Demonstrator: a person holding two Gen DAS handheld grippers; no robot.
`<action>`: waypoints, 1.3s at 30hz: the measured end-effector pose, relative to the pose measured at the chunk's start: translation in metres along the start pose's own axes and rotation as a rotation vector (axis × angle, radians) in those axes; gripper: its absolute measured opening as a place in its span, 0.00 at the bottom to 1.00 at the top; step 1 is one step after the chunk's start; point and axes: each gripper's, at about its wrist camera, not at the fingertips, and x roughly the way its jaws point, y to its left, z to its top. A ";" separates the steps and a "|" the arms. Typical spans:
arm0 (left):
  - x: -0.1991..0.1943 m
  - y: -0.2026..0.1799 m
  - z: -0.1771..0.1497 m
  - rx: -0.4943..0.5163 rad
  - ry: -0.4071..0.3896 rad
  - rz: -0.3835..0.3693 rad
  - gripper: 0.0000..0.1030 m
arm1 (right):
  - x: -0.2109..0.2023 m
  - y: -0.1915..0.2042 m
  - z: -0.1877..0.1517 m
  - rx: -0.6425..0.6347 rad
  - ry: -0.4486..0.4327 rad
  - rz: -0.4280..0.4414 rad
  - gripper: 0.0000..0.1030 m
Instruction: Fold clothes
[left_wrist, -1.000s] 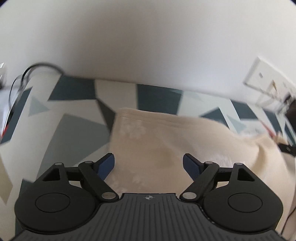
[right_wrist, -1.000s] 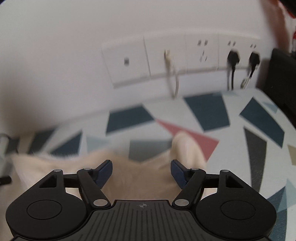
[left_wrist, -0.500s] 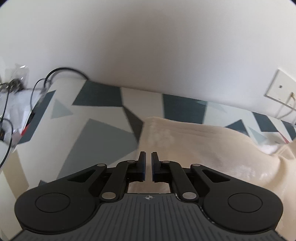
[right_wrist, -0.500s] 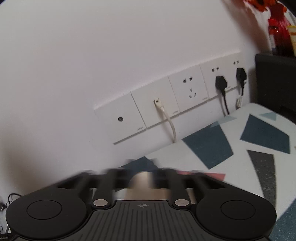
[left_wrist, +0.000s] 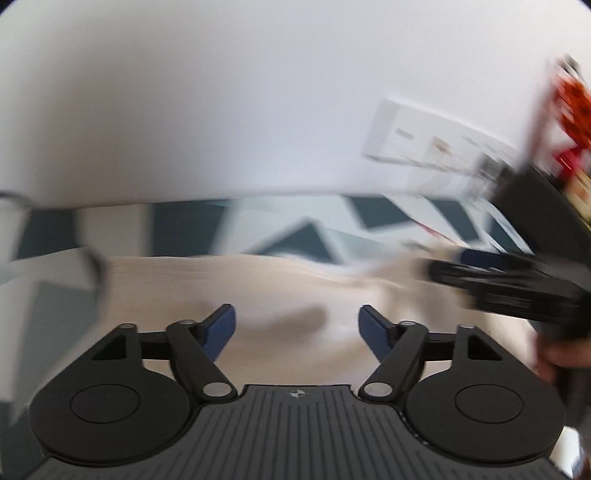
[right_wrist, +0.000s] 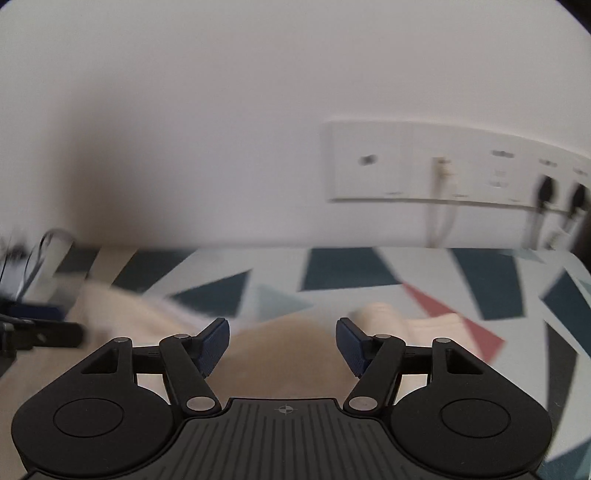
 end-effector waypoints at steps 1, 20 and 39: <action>0.007 -0.012 -0.001 0.034 0.020 -0.016 0.76 | 0.007 0.000 0.000 0.009 0.026 -0.004 0.58; 0.018 0.069 0.018 -0.354 0.008 0.210 0.88 | -0.041 -0.092 -0.015 0.461 -0.155 -0.257 0.82; -0.104 0.087 -0.127 -0.545 0.122 0.315 0.60 | -0.147 -0.088 -0.171 0.742 0.050 -0.340 0.39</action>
